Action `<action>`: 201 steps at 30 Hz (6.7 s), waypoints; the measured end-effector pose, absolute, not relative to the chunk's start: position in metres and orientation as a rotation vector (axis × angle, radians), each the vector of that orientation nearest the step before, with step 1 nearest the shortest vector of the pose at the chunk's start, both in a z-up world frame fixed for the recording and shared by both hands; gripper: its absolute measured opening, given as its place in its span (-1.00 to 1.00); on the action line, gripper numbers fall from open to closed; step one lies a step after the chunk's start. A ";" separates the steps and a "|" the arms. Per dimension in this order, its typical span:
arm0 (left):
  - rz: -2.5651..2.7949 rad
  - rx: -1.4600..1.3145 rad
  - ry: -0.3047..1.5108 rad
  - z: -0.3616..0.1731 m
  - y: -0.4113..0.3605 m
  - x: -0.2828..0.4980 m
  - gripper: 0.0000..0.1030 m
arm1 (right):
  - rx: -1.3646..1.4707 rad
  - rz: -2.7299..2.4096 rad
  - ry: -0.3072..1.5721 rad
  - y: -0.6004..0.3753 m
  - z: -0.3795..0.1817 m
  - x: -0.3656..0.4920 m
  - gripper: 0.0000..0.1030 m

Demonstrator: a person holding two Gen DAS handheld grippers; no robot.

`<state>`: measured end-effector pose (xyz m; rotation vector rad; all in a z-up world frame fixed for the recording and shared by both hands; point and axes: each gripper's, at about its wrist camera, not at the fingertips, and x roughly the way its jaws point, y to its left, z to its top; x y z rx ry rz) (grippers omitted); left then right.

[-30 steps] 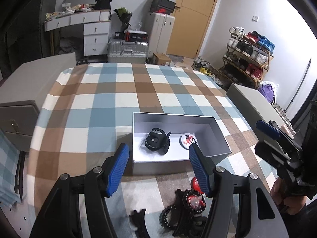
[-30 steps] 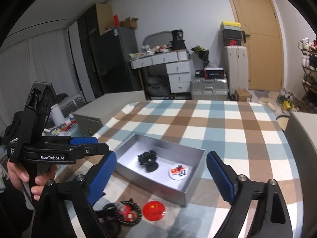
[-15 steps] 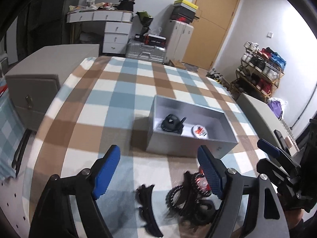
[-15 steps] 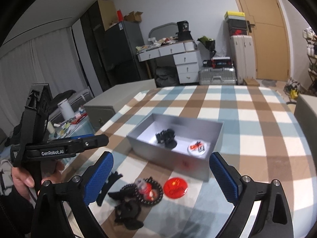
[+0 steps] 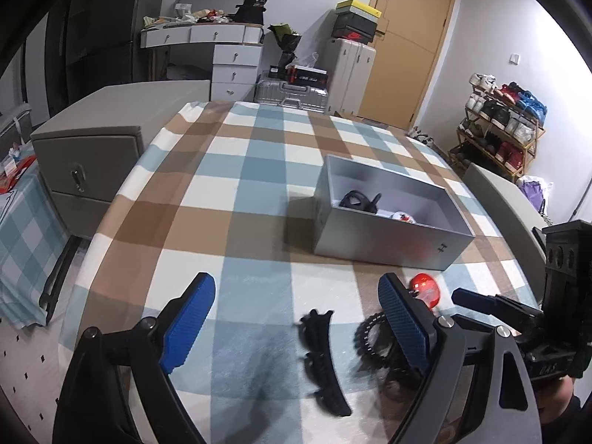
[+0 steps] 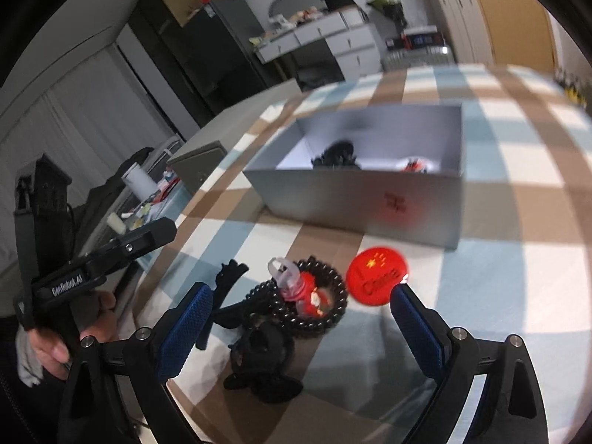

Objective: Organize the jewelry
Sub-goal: 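Move both tools back from the box toward the remaining jewelry, then grasp the black bead bracelet with the right tool while the left grasps another claw clip, then carry the bracelet and claw clip into the silver box and open both tools, then withdraw both tools from the box toward the remaining jewelry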

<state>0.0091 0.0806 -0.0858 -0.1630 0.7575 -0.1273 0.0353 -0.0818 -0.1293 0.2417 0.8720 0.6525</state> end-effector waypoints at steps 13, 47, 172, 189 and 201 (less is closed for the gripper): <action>-0.152 -0.175 0.800 -0.098 0.088 0.005 0.69 | 0.190 0.591 0.932 -0.062 -0.136 0.041 0.43; -0.201 -0.139 0.964 -0.122 0.071 0.001 0.69 | 0.244 0.562 0.688 -0.090 -0.095 0.022 -0.08; -0.351 -0.088 0.825 -0.060 0.013 0.060 -0.38 | 0.101 0.473 0.562 -0.123 -0.052 0.044 0.60; -0.222 -0.080 0.761 -0.078 0.035 0.019 0.59 | 0.007 0.451 0.666 -0.112 -0.090 0.024 0.71; -0.159 -0.063 0.816 -0.101 0.052 0.003 0.70 | -0.085 0.447 0.813 -0.094 -0.126 0.044 0.68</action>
